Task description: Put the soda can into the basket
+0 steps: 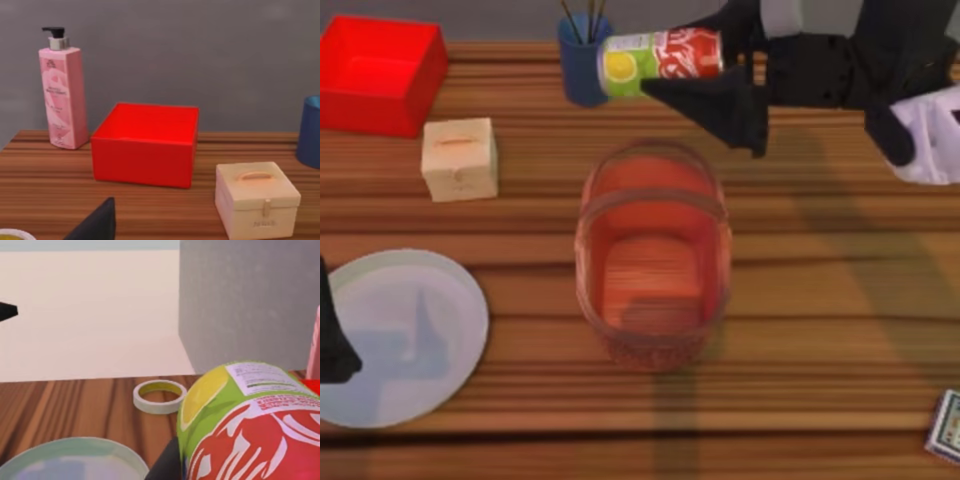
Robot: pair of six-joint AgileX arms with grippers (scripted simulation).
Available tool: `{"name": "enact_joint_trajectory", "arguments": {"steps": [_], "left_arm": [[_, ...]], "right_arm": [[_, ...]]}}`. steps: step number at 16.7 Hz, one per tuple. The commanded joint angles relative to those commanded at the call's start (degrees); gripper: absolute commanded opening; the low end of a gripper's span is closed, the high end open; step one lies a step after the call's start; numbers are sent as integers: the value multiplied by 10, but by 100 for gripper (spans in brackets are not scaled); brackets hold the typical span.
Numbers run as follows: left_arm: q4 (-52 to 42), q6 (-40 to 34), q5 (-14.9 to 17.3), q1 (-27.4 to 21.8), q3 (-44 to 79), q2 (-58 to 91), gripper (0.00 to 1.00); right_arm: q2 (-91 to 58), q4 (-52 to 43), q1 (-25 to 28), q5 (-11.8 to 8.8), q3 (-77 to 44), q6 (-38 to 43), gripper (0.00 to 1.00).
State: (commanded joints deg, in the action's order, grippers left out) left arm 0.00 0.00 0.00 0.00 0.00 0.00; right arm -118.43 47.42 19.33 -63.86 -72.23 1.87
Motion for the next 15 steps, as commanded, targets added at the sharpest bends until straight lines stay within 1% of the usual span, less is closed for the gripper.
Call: {"name": "enact_joint_trajectory", "arguments": {"steps": [6, 8, 11, 15], "left_arm": [[0, 0, 0, 0, 0, 0, 100], [0, 0, 0, 0, 0, 0, 100], [0, 0, 0, 0, 0, 0, 100], [0, 0, 0, 0, 0, 0, 100]], "right_arm": [[-101, 147, 2, 4, 39, -2, 0], [-116, 164, 2, 5, 46, -2, 0], [-117, 165, 2, 5, 47, -2, 0], [-117, 165, 2, 5, 47, -2, 30]]}}
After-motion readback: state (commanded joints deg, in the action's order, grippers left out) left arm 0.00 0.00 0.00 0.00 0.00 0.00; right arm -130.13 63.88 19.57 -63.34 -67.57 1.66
